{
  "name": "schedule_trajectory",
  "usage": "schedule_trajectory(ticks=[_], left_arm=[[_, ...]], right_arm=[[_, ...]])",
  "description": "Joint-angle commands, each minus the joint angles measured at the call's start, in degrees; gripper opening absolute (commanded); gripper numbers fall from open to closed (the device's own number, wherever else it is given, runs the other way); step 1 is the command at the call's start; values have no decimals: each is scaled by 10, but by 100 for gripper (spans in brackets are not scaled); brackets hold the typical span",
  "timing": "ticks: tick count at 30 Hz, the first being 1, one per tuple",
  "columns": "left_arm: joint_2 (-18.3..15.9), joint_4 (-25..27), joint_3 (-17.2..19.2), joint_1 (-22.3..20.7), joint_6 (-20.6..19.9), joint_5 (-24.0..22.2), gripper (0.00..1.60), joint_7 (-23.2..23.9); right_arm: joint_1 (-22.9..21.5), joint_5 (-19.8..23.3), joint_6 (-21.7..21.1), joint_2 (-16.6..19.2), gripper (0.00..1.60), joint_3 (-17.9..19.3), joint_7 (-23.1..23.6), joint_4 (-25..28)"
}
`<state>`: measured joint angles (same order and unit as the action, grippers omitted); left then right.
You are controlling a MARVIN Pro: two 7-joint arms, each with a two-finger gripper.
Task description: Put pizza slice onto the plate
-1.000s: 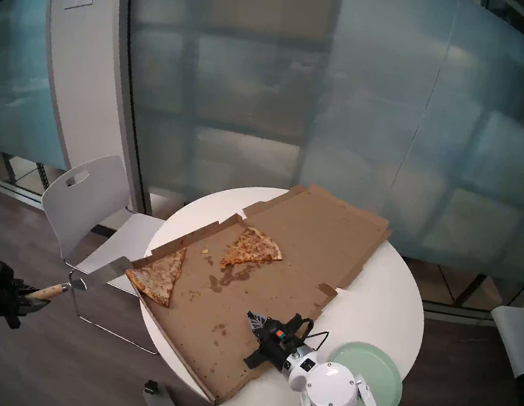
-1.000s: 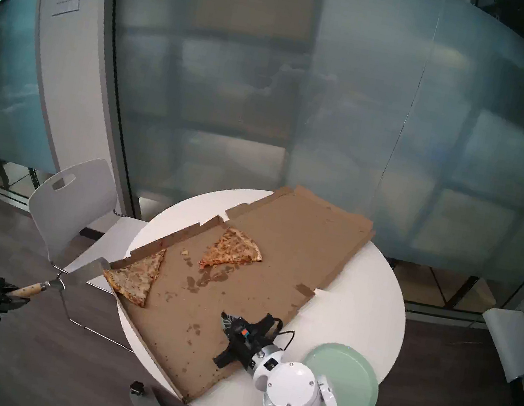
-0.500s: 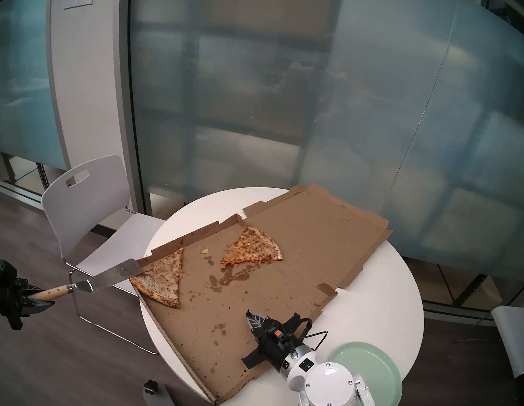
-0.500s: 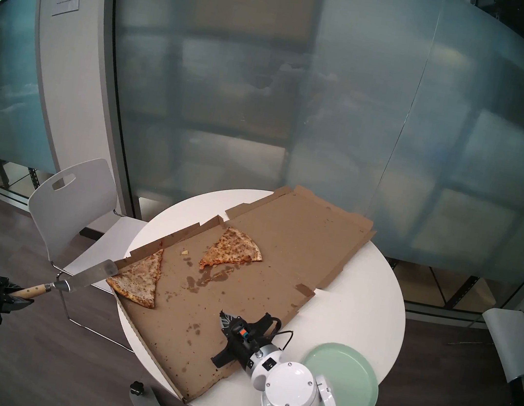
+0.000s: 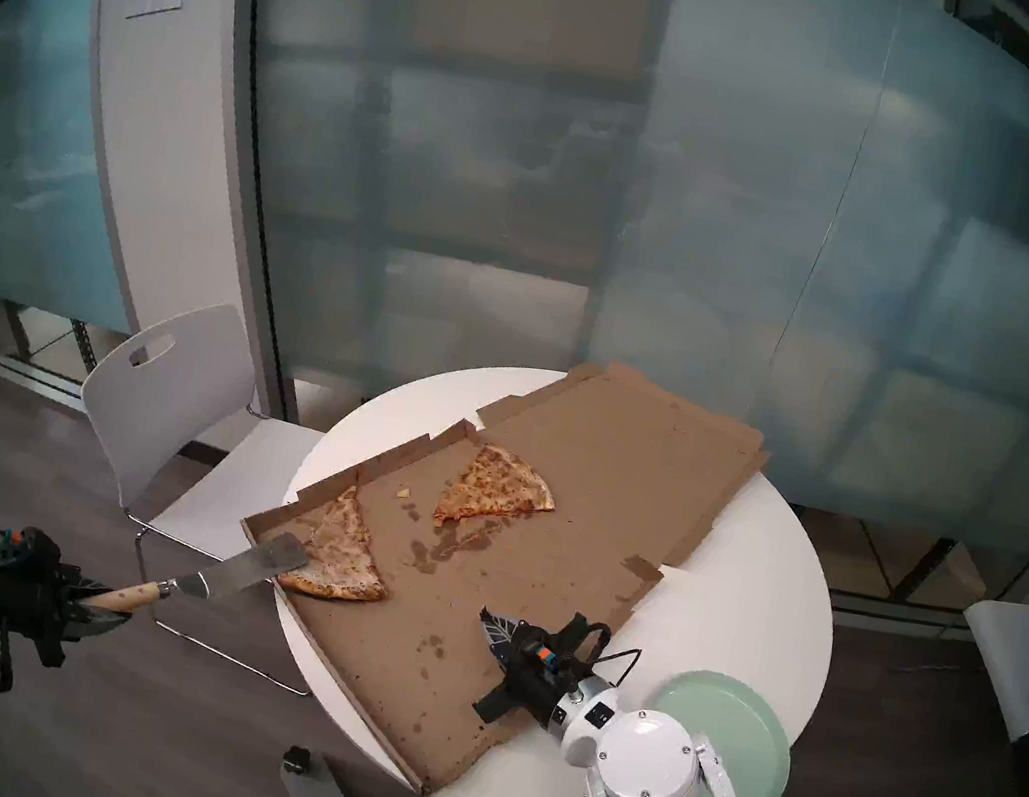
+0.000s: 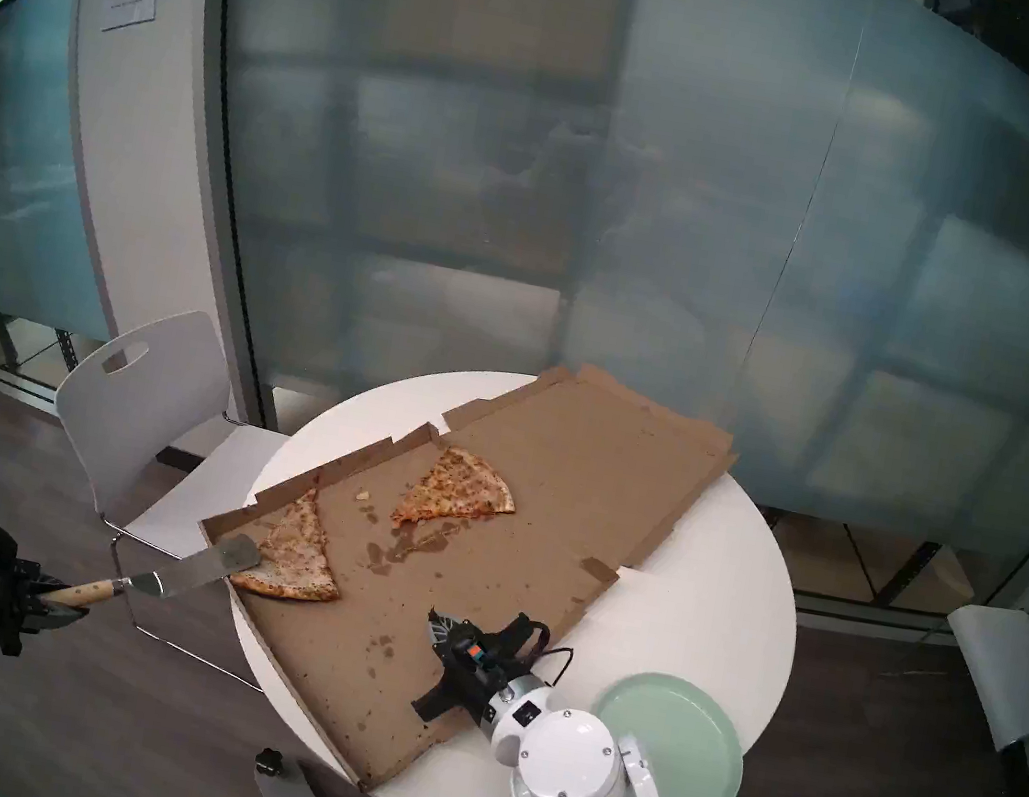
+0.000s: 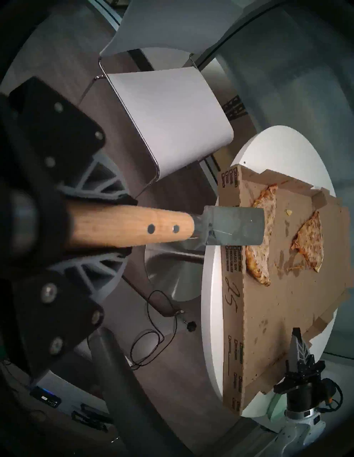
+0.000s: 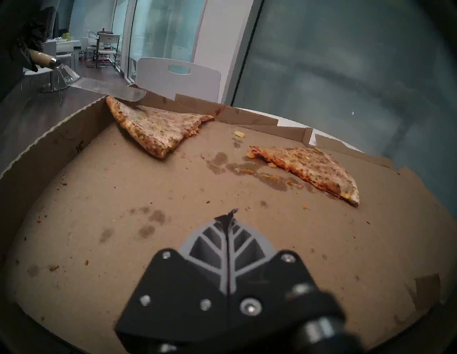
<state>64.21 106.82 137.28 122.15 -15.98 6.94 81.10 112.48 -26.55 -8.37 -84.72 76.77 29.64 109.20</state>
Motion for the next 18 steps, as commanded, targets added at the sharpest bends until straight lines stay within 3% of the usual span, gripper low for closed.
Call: schedule_trajectory(ticks=[1,9,18], left_arm=[[3,21,2,3,2,2,0,-1],[-17,36,-7,-9,-2,9,0,10],[-65,43,27,-46,-32,-11,0,39]], right_arm=[[-4,5,3,-4,0,-2,1,14],[-4,7,6,-3,0,-3,1,10],[-3,9,7,-2,0,-6,2,7]])
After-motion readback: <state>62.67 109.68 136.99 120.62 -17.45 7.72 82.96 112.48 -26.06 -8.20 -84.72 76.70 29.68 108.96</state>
